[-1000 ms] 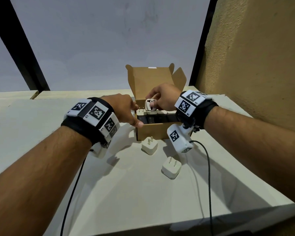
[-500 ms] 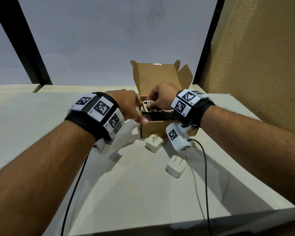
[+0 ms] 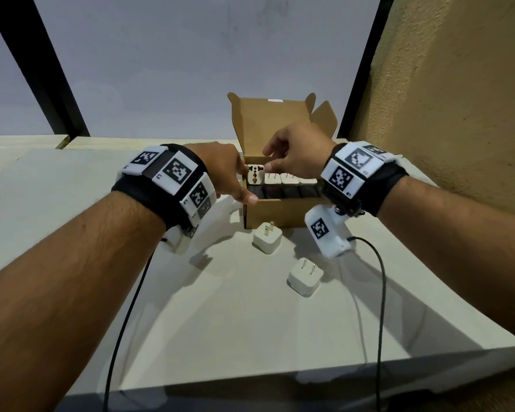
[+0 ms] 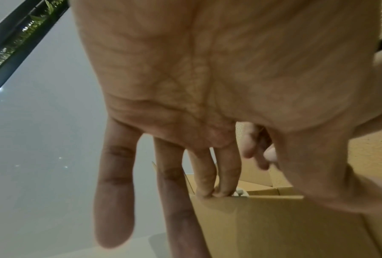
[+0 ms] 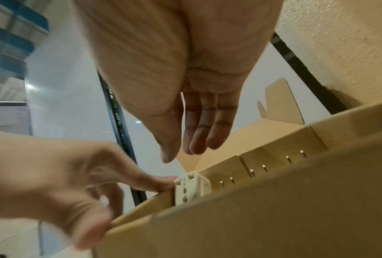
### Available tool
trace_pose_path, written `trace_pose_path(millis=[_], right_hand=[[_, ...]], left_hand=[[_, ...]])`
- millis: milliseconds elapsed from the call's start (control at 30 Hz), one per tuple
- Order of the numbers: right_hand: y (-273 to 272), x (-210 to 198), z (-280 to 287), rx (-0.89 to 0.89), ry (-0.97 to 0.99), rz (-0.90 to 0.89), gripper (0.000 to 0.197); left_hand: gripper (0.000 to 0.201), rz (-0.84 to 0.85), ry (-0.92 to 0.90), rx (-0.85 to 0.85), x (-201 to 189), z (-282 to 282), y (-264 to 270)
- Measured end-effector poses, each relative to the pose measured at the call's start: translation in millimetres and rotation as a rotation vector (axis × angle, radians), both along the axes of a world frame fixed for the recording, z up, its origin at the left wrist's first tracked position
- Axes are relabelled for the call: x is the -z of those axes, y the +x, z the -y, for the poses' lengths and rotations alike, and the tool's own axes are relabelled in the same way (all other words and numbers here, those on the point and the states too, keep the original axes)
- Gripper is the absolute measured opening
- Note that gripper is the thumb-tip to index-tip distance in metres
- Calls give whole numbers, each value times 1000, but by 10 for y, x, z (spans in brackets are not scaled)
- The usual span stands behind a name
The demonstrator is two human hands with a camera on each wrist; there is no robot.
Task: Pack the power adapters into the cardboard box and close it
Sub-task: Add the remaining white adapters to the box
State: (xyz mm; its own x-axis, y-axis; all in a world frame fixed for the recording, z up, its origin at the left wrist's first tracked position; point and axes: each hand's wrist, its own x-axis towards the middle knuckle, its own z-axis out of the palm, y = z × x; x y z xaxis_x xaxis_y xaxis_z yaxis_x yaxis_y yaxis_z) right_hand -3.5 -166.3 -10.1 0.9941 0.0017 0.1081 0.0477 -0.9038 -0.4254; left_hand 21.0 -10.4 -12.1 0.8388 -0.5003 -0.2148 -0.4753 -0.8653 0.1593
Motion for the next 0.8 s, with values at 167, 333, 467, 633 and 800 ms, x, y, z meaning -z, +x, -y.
trace_pose_path(millis=[167,333,467,633,800], right_hand=[[-566,9,-140,-213,-170,-118,8],[-709,195,-245,-321,-400,-253,30],[-699,267,-277,-328,-423,-305,33],[-721,201,-214,-338,-426,-306,36],[-643,-182,-15,-292,-267,-305,35]], left_hand=[[74,22,6,8,19,-27,42],[68,-5,13,8,12,-2,55],[72,-29,41,-1,4,12,83],[76,-41,31,-10,18,-1,99],[76,7,27,-17,-1,13,55]])
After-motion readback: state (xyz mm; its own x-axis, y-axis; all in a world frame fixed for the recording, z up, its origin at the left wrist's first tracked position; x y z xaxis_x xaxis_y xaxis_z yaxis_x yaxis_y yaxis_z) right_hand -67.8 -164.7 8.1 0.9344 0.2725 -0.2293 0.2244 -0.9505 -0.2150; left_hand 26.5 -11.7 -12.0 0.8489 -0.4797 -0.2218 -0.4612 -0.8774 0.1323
